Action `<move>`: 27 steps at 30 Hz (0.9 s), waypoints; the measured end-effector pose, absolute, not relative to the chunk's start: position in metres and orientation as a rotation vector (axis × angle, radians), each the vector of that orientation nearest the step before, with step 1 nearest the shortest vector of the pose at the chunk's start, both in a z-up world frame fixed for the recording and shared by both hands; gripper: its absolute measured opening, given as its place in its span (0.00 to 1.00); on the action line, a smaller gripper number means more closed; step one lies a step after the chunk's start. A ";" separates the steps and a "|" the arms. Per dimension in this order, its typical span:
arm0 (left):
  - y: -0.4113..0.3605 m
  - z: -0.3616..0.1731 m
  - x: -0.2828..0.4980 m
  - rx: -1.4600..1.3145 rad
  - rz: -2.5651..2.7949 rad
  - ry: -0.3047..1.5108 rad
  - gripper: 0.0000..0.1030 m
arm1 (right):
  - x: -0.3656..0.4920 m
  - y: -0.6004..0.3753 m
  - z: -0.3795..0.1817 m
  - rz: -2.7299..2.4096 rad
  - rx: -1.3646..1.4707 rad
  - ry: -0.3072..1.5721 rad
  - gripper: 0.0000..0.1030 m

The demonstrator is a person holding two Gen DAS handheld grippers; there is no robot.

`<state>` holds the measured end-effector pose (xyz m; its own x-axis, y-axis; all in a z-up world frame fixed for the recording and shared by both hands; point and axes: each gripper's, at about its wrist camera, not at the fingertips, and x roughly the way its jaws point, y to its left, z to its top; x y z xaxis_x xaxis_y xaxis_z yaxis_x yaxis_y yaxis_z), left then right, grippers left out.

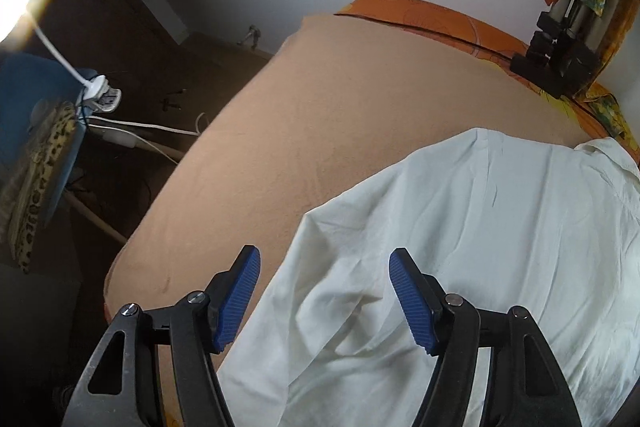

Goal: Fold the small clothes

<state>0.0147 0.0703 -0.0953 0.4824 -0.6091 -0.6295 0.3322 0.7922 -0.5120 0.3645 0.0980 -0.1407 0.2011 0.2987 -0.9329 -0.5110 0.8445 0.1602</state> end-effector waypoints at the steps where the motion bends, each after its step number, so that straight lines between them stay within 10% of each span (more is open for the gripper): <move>1: 0.071 -0.096 0.013 -0.340 -0.589 0.900 0.02 | 0.371 0.097 -0.147 0.554 -0.194 1.262 0.67; 13: 0.069 -0.092 0.004 -0.315 -0.660 0.904 0.02 | 0.386 0.116 -0.159 0.536 -0.238 1.303 0.52; 17: 0.068 -0.091 0.002 -0.285 -0.661 0.906 0.02 | 0.389 0.109 -0.159 0.487 -0.300 1.286 0.02; 27: 0.041 -0.087 0.004 -0.176 -0.665 0.902 0.02 | 0.396 0.026 -0.111 0.505 -0.108 1.154 0.00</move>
